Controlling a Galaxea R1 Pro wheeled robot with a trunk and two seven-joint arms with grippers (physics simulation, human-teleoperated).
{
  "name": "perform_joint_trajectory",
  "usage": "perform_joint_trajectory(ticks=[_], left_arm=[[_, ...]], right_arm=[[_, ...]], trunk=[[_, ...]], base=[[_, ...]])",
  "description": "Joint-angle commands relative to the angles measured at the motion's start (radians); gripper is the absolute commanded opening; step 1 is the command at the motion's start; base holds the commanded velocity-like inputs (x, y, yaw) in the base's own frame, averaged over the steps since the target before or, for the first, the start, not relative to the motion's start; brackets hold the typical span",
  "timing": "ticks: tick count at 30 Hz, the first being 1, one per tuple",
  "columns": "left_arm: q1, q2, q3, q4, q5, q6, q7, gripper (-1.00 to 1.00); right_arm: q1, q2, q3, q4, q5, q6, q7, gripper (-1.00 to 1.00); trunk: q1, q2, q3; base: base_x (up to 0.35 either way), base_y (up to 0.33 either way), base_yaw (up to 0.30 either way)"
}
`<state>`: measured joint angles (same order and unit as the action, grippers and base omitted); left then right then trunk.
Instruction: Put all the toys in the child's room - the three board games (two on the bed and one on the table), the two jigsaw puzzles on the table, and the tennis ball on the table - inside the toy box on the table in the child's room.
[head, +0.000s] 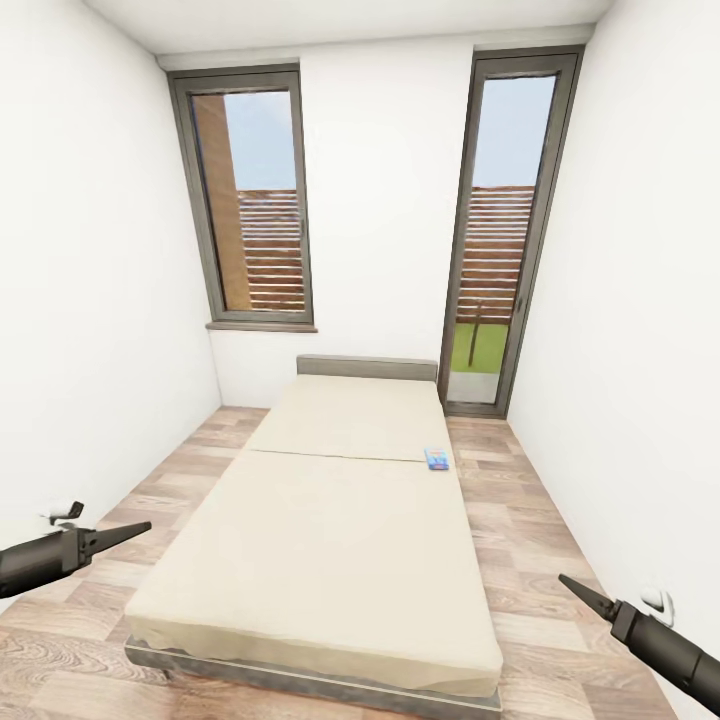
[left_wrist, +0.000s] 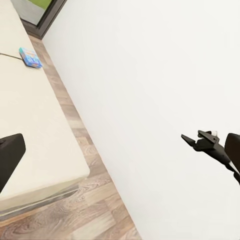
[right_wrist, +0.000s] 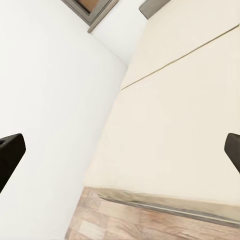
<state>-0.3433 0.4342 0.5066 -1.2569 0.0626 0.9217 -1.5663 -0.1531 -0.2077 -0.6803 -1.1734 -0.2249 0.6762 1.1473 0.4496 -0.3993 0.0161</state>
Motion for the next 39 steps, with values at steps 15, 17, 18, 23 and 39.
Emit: perform_joint_trajectory(ticks=[15, 17, 18, 23, 39], left_arm=[[0.0, -0.001, -0.002, 0.001, -0.002, 0.012, -0.004, 1.0], [0.0, -0.001, -0.002, 0.001, -0.002, 0.013, -0.004, 1.0], [0.0, -0.001, -0.002, 0.001, -0.002, 0.014, -0.004, 1.0], [0.0, -0.002, -0.002, 0.001, -0.001, 0.017, -0.004, 1.0], [0.0, -0.008, -0.002, 0.001, -0.002, 0.021, -0.004, 1.0]], right_arm=[[0.0, 0.0, -0.001, -0.028, -0.004, 0.011, 0.002, 1.0], [0.0, 0.0, -0.001, -0.029, -0.004, 0.011, 0.002, 1.0], [0.0, 0.0, -0.001, -0.029, -0.004, 0.011, 0.002, 1.0], [0.0, -0.001, -0.003, -0.03, -0.004, 0.011, 0.002, 1.0], [0.0, 0.0, 0.001, -0.034, -0.002, 0.02, 0.002, 1.0]], trunk=[[0.0, -0.001, 0.0], [0.0, -0.001, 0.0], [0.0, -0.001, 0.0], [0.0, -0.001, 0.0], [0.0, -0.001, 0.0]], base=[[0.0, 0.0, 0.0], [0.0, 0.0, 0.0], [0.0, 0.0, 0.0], [0.0, 0.0, 0.0], [0.0, 0.0, 0.0]])
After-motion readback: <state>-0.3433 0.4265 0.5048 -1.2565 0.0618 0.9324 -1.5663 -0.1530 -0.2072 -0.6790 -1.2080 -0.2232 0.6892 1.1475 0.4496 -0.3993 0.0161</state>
